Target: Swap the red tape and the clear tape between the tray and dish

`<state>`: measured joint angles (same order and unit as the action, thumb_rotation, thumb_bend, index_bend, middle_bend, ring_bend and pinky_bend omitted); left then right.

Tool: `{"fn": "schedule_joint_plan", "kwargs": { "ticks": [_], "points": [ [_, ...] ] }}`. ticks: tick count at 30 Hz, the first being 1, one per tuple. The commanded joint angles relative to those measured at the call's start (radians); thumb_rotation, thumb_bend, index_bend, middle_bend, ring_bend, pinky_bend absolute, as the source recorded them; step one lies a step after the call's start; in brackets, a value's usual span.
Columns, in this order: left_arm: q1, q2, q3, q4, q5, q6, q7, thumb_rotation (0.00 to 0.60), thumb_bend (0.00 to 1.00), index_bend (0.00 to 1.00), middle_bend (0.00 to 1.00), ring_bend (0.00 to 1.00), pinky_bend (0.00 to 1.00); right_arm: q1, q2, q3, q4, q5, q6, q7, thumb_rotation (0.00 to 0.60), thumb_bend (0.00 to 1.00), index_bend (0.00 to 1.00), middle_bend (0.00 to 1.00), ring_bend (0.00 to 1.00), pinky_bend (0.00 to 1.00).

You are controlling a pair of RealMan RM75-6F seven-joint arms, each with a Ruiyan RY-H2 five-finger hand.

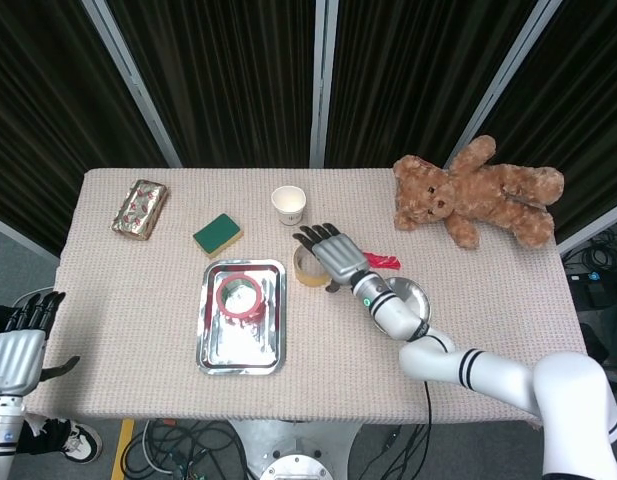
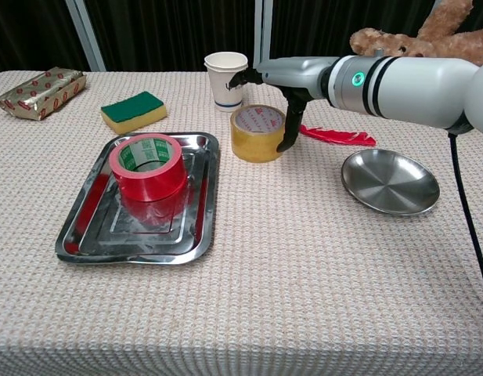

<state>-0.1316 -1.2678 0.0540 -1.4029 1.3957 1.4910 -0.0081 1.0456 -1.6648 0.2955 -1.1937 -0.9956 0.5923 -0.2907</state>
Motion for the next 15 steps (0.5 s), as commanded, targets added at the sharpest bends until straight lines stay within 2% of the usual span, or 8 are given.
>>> {"fn": "schedule_joint_plan", "kwargs": {
  "ticks": [1,6,9,13,15],
  "points": [
    [0.005,0.007,-0.001,-0.002,-0.003,-0.015,0.002,0.600,0.10,0.03,0.06,0.00,0.15,0.034,-0.033,-0.008,0.045,0.042,-0.027,-0.014,0.600,0.00,0.00,0.00,0.00,0.00],
    [0.017,0.010,-0.010,-0.001,0.001,-0.020,-0.007,0.600,0.10,0.03,0.06,0.00,0.15,0.061,-0.073,-0.023,0.096,0.072,-0.033,-0.018,0.600,0.00,0.00,0.01,0.00,0.00],
    [0.020,0.015,-0.009,-0.005,0.001,-0.037,-0.010,0.600,0.10,0.04,0.06,0.00,0.15,0.068,-0.090,-0.034,0.117,0.075,-0.025,-0.022,0.600,0.00,0.00,0.05,0.00,0.00],
    [0.023,0.019,-0.013,-0.009,0.004,-0.048,-0.014,0.600,0.10,0.04,0.06,0.00,0.16,0.065,-0.106,-0.037,0.129,0.062,0.016,-0.017,0.600,0.01,0.01,0.18,0.00,0.00],
    [0.025,0.021,-0.015,-0.012,0.006,-0.053,-0.019,0.600,0.10,0.04,0.06,0.00,0.16,0.058,-0.112,-0.037,0.132,0.046,0.050,-0.013,0.600,0.03,0.06,0.26,0.00,0.00]
  ]
}}
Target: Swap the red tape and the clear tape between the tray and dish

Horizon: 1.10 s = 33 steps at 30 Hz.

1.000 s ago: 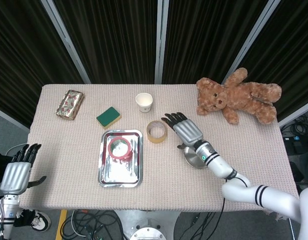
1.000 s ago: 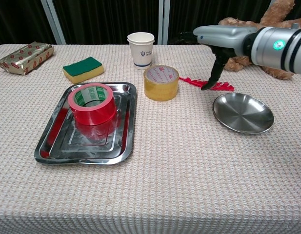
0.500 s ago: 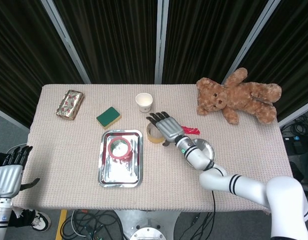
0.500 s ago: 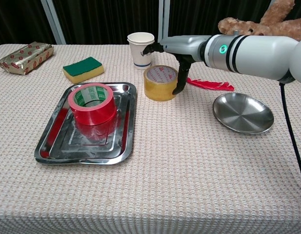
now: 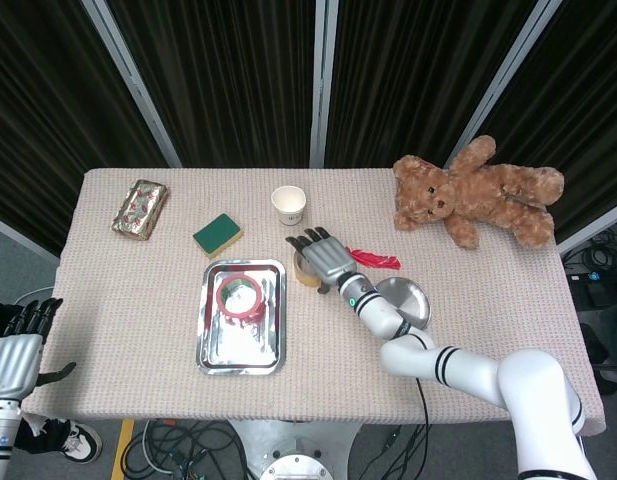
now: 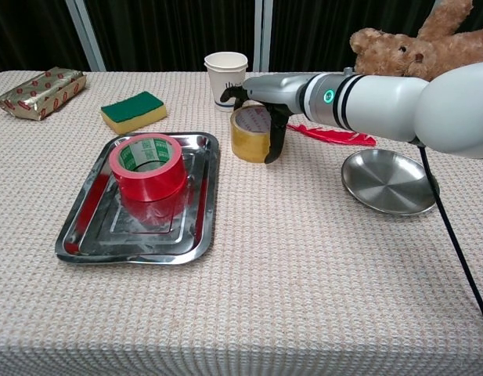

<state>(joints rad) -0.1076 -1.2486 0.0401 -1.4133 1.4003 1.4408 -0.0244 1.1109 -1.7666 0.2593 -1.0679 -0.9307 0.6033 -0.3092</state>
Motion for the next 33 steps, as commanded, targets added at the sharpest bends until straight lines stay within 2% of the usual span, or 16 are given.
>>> {"fn": "schedule_joint_plan", "kwargs": {
  "ticks": [1,4,6,10,16,20,22,27,33],
  "points": [
    [0.002,0.002,-0.003,-0.003,0.003,-0.004,-0.006,0.600,0.10,0.04,0.06,0.00,0.16,-0.010,-0.013,0.000,0.006,-0.026,0.053,0.008,0.600,0.05,0.12,0.30,0.02,0.00],
    [0.004,0.004,-0.007,-0.004,0.005,-0.009,-0.006,0.600,0.10,0.04,0.06,0.00,0.16,-0.023,-0.013,0.001,0.005,-0.044,0.089,0.017,0.600,0.08,0.26,0.39,0.09,0.00],
    [0.004,0.003,-0.011,-0.003,0.005,-0.013,-0.003,0.600,0.10,0.04,0.06,0.00,0.16,-0.029,-0.007,0.000,-0.001,-0.046,0.095,0.019,0.600,0.10,0.32,0.43,0.13,0.02],
    [0.009,0.008,-0.021,-0.015,0.009,-0.007,-0.018,0.600,0.10,0.04,0.06,0.00,0.16,-0.045,0.037,0.008,-0.063,-0.048,0.113,0.025,0.600,0.13,0.37,0.47,0.19,0.04],
    [0.014,0.029,-0.023,-0.035,0.033,0.006,-0.017,0.600,0.10,0.04,0.06,0.00,0.16,-0.130,0.227,0.007,-0.332,-0.088,0.260,-0.023,0.600,0.13,0.40,0.48,0.19,0.06],
    [0.015,0.031,-0.026,-0.054,0.041,0.006,-0.011,0.600,0.10,0.04,0.06,0.00,0.16,-0.221,0.354,-0.048,-0.501,-0.092,0.342,-0.065,0.600,0.13,0.40,0.48,0.19,0.06],
    [0.014,0.028,-0.029,-0.059,0.042,0.003,-0.007,0.600,0.10,0.04,0.06,0.00,0.16,-0.259,0.391,-0.078,-0.543,-0.099,0.368,-0.068,0.600,0.13,0.40,0.48,0.19,0.05],
    [0.008,0.018,-0.035,-0.064,0.051,-0.002,0.009,0.600,0.10,0.04,0.06,0.00,0.16,-0.357,0.440,-0.153,-0.569,-0.138,0.411,-0.013,0.600,0.13,0.41,0.49,0.19,0.04],
    [0.001,0.011,-0.037,-0.067,0.069,-0.006,0.006,0.600,0.10,0.04,0.06,0.00,0.15,-0.419,0.429,-0.193,-0.510,-0.202,0.407,0.099,0.600,0.13,0.41,0.47,0.19,0.04]
  ]
}}
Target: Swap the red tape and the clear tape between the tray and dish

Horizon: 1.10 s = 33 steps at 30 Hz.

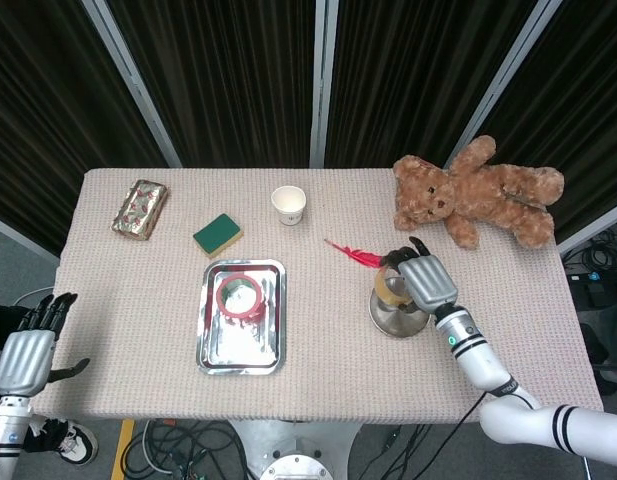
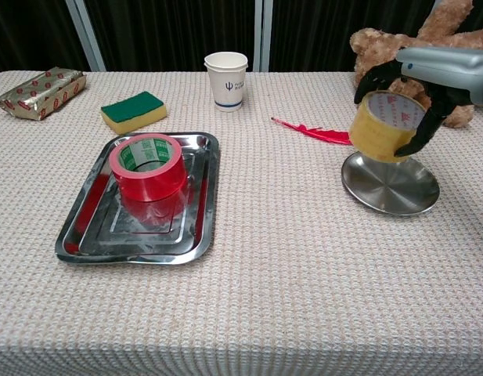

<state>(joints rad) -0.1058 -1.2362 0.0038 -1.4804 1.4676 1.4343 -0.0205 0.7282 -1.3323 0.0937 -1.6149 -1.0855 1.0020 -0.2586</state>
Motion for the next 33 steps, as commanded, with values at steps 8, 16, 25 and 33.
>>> {"fn": "schedule_joint_plan", "kwargs": {
  "ticks": [8,16,25,33],
  "points": [
    [0.004,-0.001,-0.005,-0.002,0.001,0.003,0.010,0.600,0.10,0.04,0.06,0.00,0.15,-0.059,-0.046,-0.042,0.086,-0.070,-0.020,0.068,0.600,0.12,0.39,0.44,0.16,0.03],
    [0.008,-0.004,-0.010,0.005,-0.002,0.003,0.007,0.600,0.10,0.04,0.06,0.00,0.15,-0.059,-0.041,-0.042,0.082,-0.101,-0.060,0.090,0.600,0.03,0.11,0.23,0.01,0.00],
    [0.012,-0.012,-0.017,0.013,0.005,0.017,0.002,0.600,0.10,0.04,0.06,0.00,0.15,-0.092,0.001,-0.028,0.008,-0.108,-0.013,0.081,0.600,0.00,0.00,0.00,0.00,0.00],
    [0.017,0.017,-0.022,-0.023,0.021,0.038,0.001,0.600,0.10,0.05,0.06,0.00,0.15,-0.354,0.068,-0.102,0.016,-0.345,0.453,0.075,0.600,0.00,0.00,0.00,0.00,0.00]
  ]
}}
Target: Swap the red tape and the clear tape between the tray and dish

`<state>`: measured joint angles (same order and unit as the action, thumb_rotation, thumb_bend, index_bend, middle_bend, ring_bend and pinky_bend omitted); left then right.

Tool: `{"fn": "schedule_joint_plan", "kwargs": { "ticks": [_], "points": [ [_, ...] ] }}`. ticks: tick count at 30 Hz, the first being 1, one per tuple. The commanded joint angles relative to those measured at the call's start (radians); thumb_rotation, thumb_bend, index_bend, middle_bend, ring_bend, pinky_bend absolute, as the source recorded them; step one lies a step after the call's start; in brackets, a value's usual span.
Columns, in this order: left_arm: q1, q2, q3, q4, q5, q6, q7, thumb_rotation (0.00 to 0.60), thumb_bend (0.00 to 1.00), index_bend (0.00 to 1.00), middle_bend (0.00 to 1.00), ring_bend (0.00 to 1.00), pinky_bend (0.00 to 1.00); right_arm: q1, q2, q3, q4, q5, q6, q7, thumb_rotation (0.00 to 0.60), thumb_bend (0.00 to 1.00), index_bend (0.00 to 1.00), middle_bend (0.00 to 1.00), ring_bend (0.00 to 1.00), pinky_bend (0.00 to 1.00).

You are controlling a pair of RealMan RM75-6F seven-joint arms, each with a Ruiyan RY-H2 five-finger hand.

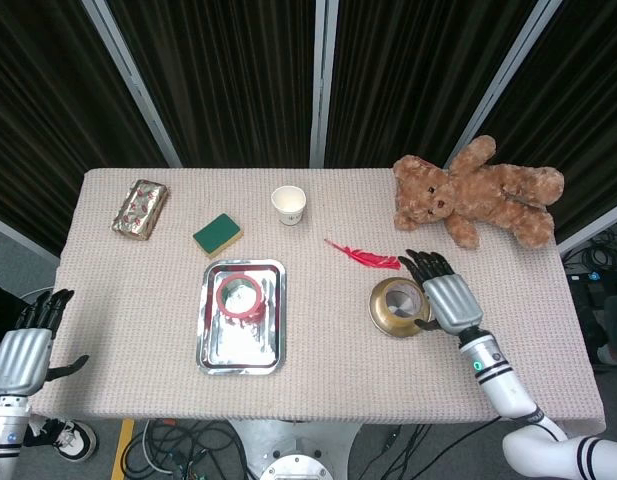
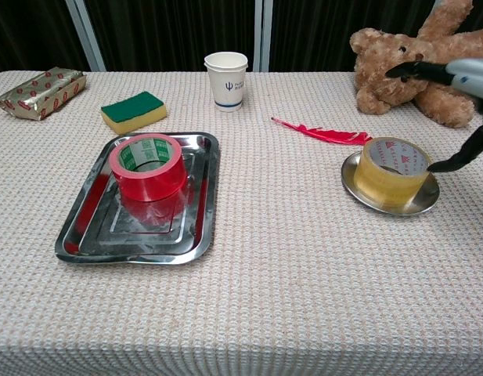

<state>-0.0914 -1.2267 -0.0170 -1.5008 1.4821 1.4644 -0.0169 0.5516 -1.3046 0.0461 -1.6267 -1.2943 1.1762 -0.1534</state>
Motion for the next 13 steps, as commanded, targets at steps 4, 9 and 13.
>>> {"fn": "schedule_joint_plan", "kwargs": {
  "ticks": [4,9,13],
  "points": [
    [0.006,-0.016,-0.015,0.045,0.016,0.043,0.023,0.600,0.10,0.06,0.06,0.00,0.10,-0.318,0.047,-0.084,0.098,-0.131,0.433,0.023,0.600,0.00,0.00,0.00,0.00,0.00],
    [0.012,-0.029,-0.020,0.050,-0.001,0.043,0.036,0.600,0.10,0.06,0.06,0.00,0.10,-0.426,0.032,-0.090,0.191,-0.103,0.509,0.059,0.600,0.00,0.00,0.00,0.00,0.00],
    [0.011,-0.032,-0.022,0.047,-0.007,0.037,0.045,0.600,0.15,0.06,0.06,0.00,0.10,-0.463,0.024,-0.089,0.217,-0.096,0.501,0.112,0.600,0.00,0.00,0.00,0.00,0.00]
  ]
}}
